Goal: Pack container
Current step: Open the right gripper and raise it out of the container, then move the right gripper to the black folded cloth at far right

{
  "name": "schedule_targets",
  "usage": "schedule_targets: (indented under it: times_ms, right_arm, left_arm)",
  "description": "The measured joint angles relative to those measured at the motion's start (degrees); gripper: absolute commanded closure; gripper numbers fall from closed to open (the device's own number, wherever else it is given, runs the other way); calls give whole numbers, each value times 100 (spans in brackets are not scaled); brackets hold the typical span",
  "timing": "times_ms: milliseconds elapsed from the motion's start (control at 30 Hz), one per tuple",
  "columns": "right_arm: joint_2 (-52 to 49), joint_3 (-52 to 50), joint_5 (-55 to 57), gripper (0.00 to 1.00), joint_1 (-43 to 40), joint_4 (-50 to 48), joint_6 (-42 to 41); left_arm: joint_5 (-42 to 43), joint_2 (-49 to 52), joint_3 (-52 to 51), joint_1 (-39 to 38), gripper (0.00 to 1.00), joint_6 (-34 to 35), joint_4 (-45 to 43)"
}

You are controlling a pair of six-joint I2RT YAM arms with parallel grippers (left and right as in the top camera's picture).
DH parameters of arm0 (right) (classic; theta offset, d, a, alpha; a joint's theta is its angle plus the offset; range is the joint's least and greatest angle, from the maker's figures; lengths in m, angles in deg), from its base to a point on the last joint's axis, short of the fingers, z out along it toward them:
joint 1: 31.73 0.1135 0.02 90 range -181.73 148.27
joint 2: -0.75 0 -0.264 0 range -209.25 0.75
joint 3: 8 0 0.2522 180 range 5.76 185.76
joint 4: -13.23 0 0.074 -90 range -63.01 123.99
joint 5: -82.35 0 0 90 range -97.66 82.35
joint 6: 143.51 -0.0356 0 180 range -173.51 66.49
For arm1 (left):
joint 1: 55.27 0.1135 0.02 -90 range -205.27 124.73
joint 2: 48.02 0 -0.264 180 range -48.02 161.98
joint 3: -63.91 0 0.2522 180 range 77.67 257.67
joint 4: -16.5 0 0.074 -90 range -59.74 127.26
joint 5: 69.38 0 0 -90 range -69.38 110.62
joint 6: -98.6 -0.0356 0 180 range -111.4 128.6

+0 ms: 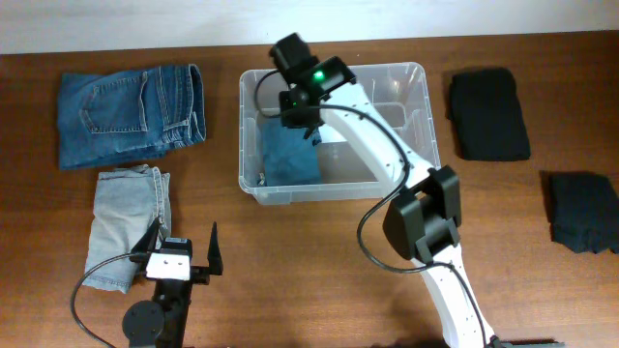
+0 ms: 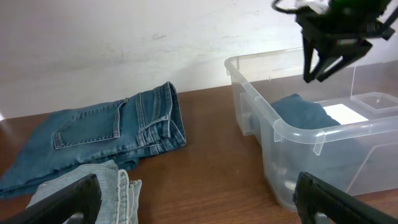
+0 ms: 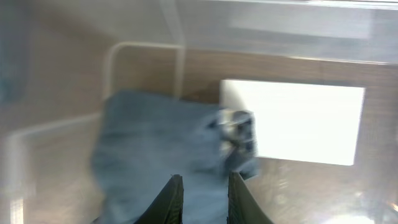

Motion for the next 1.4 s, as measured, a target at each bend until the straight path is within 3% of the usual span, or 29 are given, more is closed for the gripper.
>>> schedule_targets:
  times_ms: [433, 700, 900, 967, 1000, 1033, 1100, 1333, 1400]
  right_arm:
    - [0, -1515, -741, 82, -149, -1202, 0]
    - [0, -1582, -728, 85, -140, -1202, 4]
    - [2, -1279, -254, 78, -157, -640, 7]
    - [4, -940, -90, 70, -188, -267, 24]
    - [22, -850, -52, 61, -199, -197, 26]
    - [37, -643, -15, 45, -229, -4, 24]
    - [133, -299, 52, 29, -315, 245, 92]
    - [612, 1027, 365, 1, -883, 1451, 264]
    - [699, 1419, 549, 1, -1154, 1880, 302]
  left_arm:
    - [0, 0, 0, 0, 1, 0, 0]
    - [0, 0, 0, 0, 1, 0, 0]
    - [0, 0, 0, 0, 1, 0, 2]
    - [0, 0, 0, 0, 1, 0, 0]
    - [0, 0, 0, 0, 1, 0, 0]
    - [0, 0, 0, 0, 1, 0, 0]
    - [-2, 0, 0, 0, 1, 0, 0]
    - [0, 0, 0, 0, 1, 0, 0]
    - [0, 0, 0, 0, 1, 0, 0]
